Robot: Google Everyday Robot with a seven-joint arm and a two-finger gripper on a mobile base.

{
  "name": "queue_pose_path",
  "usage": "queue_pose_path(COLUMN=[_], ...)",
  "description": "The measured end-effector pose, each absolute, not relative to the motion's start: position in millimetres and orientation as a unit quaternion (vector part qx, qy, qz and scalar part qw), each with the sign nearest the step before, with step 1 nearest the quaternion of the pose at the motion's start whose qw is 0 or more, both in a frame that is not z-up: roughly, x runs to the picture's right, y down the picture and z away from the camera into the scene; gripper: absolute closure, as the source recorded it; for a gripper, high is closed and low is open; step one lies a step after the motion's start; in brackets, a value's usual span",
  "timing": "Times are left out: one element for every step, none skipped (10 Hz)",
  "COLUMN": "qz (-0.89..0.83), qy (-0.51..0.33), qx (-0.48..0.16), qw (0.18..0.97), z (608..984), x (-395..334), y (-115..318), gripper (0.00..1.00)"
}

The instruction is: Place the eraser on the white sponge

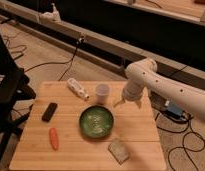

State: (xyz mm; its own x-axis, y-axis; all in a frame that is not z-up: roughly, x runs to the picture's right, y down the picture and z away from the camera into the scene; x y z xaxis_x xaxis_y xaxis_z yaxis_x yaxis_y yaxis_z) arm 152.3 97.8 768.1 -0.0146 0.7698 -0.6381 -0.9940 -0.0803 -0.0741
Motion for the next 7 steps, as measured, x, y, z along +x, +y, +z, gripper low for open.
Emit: queue_pose_path(qz=[0.682, 0.682, 0.682, 0.682, 0.683, 0.683, 0.684], qy=[0.205, 0.205, 0.205, 0.204, 0.204, 0.203, 0.198], qx=[-0.274, -0.274, -0.274, -0.274, -0.275, -0.276, -0.285], qw=[0.646, 0.646, 0.647, 0.646, 0.646, 0.645, 0.642], z=[768.1, 768.1, 768.0, 767.8, 767.4, 767.1, 765.2], x=[152.3, 152.3, 152.0, 151.7, 151.6, 151.2, 145.1], y=[97.8, 97.8, 97.7, 97.8, 97.8, 97.7, 97.7], gripper=[0.2, 0.2, 0.2, 0.2, 0.2, 0.2, 0.2])
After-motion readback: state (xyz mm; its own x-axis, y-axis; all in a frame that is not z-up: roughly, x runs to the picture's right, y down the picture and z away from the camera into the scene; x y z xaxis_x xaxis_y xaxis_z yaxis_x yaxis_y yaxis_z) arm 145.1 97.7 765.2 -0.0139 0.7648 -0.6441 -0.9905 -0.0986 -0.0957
